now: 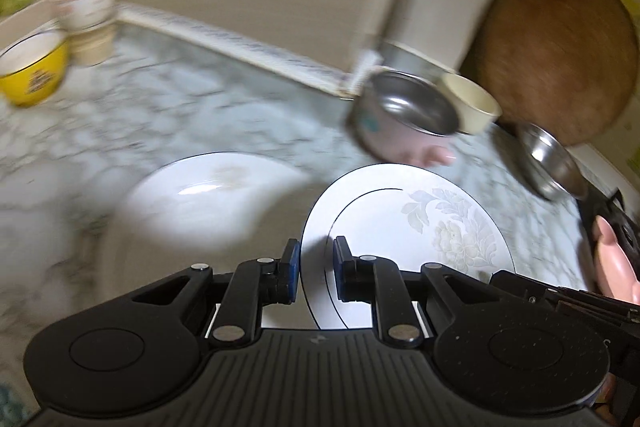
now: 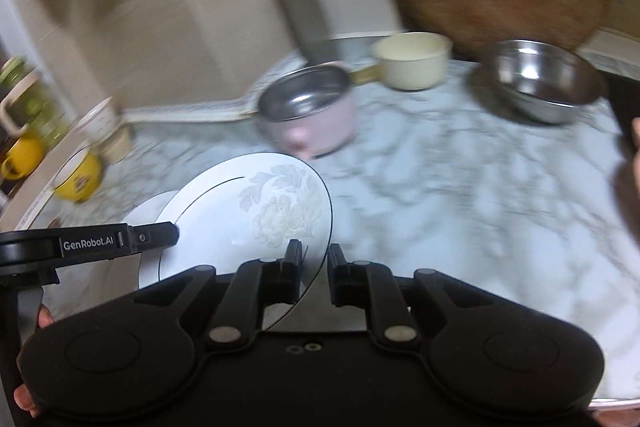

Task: Organize plates and bowls
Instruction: 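Carry the small white plate with both tools onto the large plate, then lower the small plate onto the large plate and open both tools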

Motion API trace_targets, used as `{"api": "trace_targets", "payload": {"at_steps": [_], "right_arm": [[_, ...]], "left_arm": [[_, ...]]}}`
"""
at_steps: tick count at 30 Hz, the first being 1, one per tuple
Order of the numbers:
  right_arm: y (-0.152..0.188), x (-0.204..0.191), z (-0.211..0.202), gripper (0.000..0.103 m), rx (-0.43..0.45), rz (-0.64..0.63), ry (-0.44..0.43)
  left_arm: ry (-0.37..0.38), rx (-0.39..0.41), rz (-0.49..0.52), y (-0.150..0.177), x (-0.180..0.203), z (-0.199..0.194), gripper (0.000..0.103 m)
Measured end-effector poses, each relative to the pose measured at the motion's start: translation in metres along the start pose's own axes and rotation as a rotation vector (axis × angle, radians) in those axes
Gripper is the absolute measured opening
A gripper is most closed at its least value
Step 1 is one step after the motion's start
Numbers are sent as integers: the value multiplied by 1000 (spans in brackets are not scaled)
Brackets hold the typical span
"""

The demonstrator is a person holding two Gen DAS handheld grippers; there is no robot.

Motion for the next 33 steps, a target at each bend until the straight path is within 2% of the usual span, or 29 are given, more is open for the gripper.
{"api": "trace_targets", "payload": {"at_steps": [7,14,21,27,33], "right_arm": [[5,-49,32,14,-67,-79,-49],[6,-75,61,14,-116,-134,-64],[3,-85,77,14,-147,-152,-72],[-5,-94,84,10,-139,-180,-73],[-6,-89,94,10,-172,-143,-83]], "left_arm": [[-66,-6,-72,13,-53,-4,16],[-103,-23,-116,16,-79,7,16],[-126,-50,-126,18,-91,19,16],[-132,-48,-123,17,-96,21,16],[-140,-40,-112,17,-96,18,16]]}}
Point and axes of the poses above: each gripper's, at about its wrist camera, not at the fingertips, and z roughly the way its jaws point, x to its right, y to its underside, the point moved 1 cm from there along z, roughly the way its jaws point, and after that the axes turned 2 degrees about -x, right-handed, at the moved point
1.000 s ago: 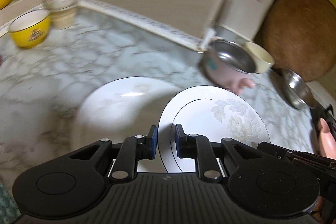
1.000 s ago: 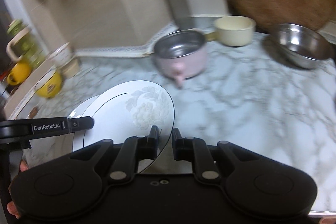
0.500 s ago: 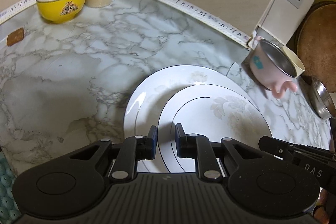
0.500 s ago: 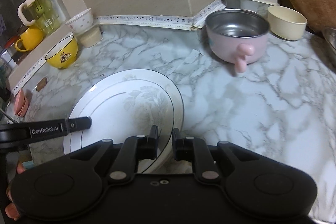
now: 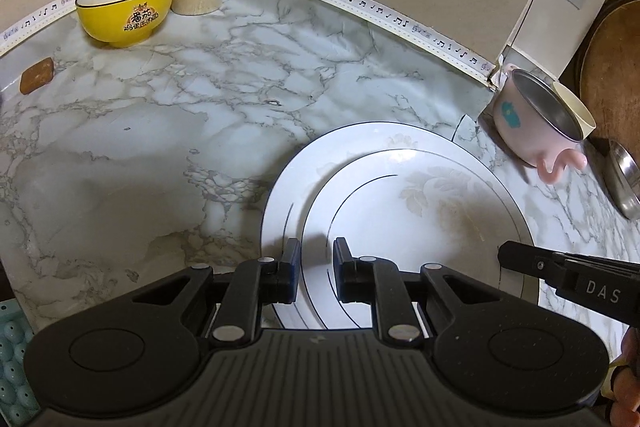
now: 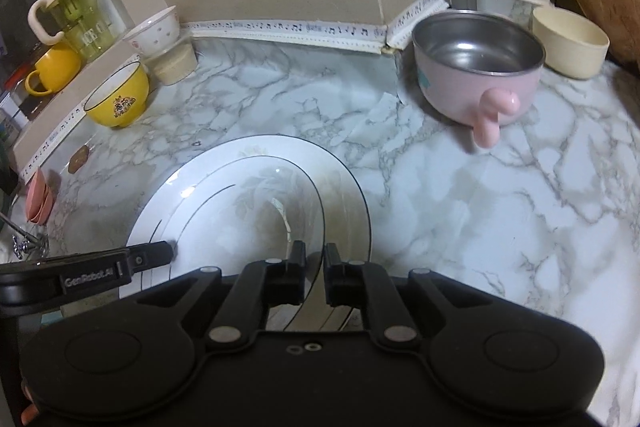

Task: Organize plates and bowls
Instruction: 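Lower the small plate onto the large plate and open both tools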

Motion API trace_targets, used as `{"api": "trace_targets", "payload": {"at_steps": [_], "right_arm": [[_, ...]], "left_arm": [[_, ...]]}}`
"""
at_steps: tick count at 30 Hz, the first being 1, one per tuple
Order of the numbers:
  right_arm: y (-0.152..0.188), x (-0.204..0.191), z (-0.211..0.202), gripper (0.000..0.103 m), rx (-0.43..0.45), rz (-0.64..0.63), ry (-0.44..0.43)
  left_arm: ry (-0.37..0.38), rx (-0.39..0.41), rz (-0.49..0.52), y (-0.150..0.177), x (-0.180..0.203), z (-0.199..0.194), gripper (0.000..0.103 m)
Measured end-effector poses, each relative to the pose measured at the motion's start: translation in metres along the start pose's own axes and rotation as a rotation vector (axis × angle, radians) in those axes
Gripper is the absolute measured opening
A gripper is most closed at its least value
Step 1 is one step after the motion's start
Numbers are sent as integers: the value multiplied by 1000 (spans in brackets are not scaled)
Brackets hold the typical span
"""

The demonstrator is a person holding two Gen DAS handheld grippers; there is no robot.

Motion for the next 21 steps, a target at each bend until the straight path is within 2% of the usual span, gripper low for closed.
{"api": "trace_targets", "payload": {"at_steps": [11,18,21], "right_arm": [[2,-2,13,14,-30,-23,6],[1,-9,3,21,-13,-73,65],[3,-12,-4,28,0,-98,73]], "left_arm": [[-14,15,20,0,1,-2,16],[-16,14,30,2,3,-4,16],[-7,28,46,4,6,-10,16]]}}
Point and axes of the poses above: each gripper's, at about its wrist camera, not at the fingertips, and z roughly the way its jaws point, x to its right, y to its underside, the point moved 1 cm from there along z, roughly the way its jaws point, and after that the axes turned 2 degrees about -x, right-handed, at the moved point
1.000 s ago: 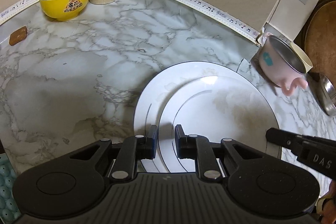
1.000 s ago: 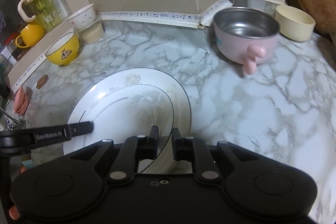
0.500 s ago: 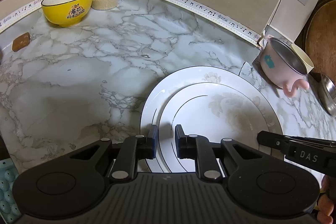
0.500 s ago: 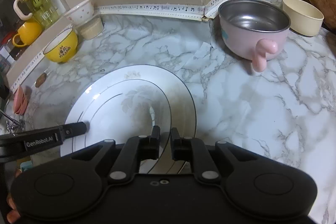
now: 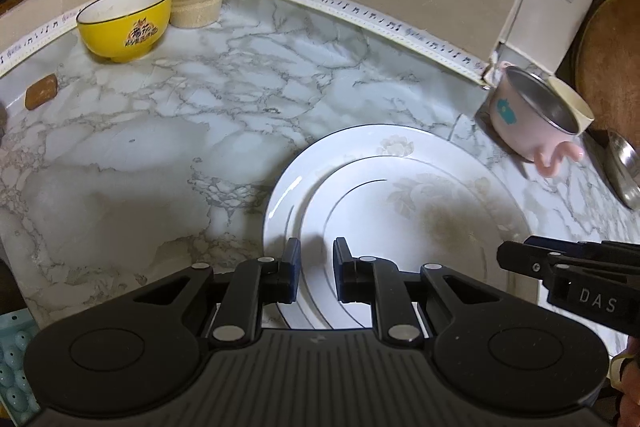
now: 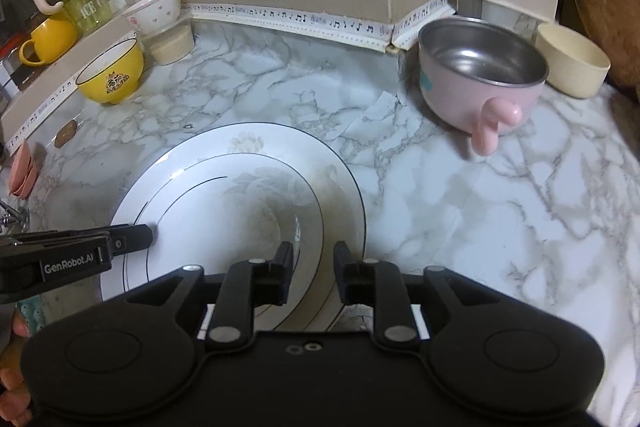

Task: Organize plates and bowls
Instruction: 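Lower the small plate onto the large plate and open both tools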

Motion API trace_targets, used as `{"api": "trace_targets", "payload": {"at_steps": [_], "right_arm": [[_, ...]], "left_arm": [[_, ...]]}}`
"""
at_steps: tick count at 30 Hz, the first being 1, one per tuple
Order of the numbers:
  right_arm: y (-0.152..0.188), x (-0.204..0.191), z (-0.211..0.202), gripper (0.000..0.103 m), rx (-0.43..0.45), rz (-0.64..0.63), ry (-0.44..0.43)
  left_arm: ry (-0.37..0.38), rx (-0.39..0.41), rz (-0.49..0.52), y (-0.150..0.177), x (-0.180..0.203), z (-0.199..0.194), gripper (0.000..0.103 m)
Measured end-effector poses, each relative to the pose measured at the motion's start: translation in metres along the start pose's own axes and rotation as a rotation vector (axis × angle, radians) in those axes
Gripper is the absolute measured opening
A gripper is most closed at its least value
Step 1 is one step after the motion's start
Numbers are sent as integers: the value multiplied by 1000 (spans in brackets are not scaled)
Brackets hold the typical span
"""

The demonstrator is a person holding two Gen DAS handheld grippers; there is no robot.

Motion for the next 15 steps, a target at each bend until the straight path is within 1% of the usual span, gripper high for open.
{"api": "trace_targets", "payload": {"at_steps": [4,9,15], "right_arm": [[2,-5,-13,43,30,-27,13],[3,-7,-31,47,64,-35,16],[6,-9,-59,56,120,-54,24]], "left_arm": [[10,29,28,1,7,-12,16],[26,67,62,2,17,-30,16],[42,109,114,4,33,-53,17]]}}
Point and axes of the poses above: each gripper's, at about its wrist camera, not at the fingertips, and z roughly the way its jaws point, x to its right, y to its underside, the point moved 1 cm from there along z, roughly the way its jaws point, and after that the axes turned 2 degrees about -x, right-handed, at the moved point
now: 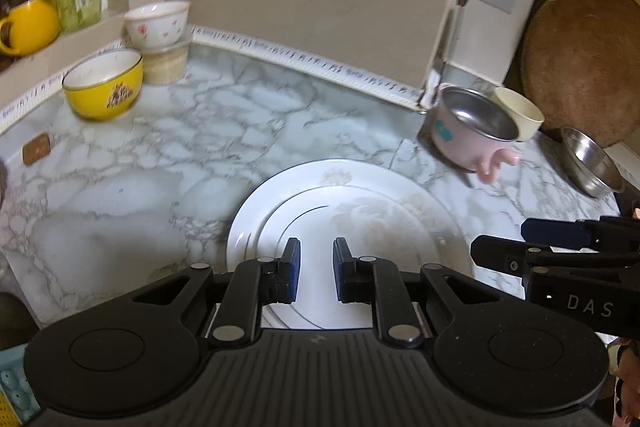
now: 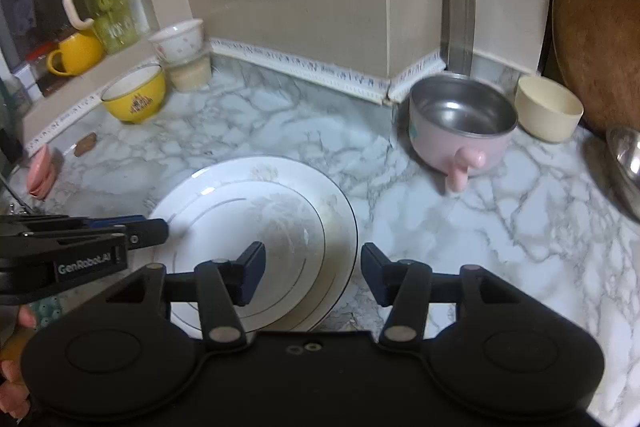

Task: Organize plates and bowls
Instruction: 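Lower the small plate onto the large plate and open both tools, then move both tools back to the pink bear-shaped plate by the stove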

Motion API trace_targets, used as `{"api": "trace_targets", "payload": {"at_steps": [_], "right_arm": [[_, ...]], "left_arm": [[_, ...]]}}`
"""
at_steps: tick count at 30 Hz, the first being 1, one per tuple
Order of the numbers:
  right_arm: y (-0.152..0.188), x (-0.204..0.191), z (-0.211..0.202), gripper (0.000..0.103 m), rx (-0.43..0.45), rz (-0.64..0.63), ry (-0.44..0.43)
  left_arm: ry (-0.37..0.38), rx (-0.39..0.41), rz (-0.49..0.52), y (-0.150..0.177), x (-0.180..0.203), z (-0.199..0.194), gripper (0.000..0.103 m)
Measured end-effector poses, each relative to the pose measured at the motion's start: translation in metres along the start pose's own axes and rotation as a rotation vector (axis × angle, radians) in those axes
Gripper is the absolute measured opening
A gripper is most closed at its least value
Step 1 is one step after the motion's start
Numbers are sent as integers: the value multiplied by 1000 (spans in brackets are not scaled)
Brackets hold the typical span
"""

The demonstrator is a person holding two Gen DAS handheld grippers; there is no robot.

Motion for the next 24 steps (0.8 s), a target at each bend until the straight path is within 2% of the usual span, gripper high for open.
{"api": "trace_targets", "payload": {"at_steps": [7,9,14,16,18,24], "right_arm": [[2,5,-32,64,53,-3,-7],[4,7,-41,66,70,-9,-4],[7,16,-61,79,112,-6,21],[10,23,-69,83,123,9,28],[12,31,-76,87,132,26,41],[24,57,-95,99,161,74,95]], "left_arm": [[36,58,45,-3,20,-21,38],[50,73,56,-4,27,-26,55],[74,103,97,-8,48,-36,58],[91,108,113,-9,57,-38,61],[101,115,127,-9,67,-39,69],[144,117,171,-9,98,-41,74]]}}
Point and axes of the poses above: each gripper's, at about its wrist camera, not at the fingertips, and z roughly the way its jaws point, x to its right, y to its underside, the point moved 1 cm from there along z, roughly the way its jaws point, and after that the axes turned 2 degrees about -x, right-handed, at the moved point
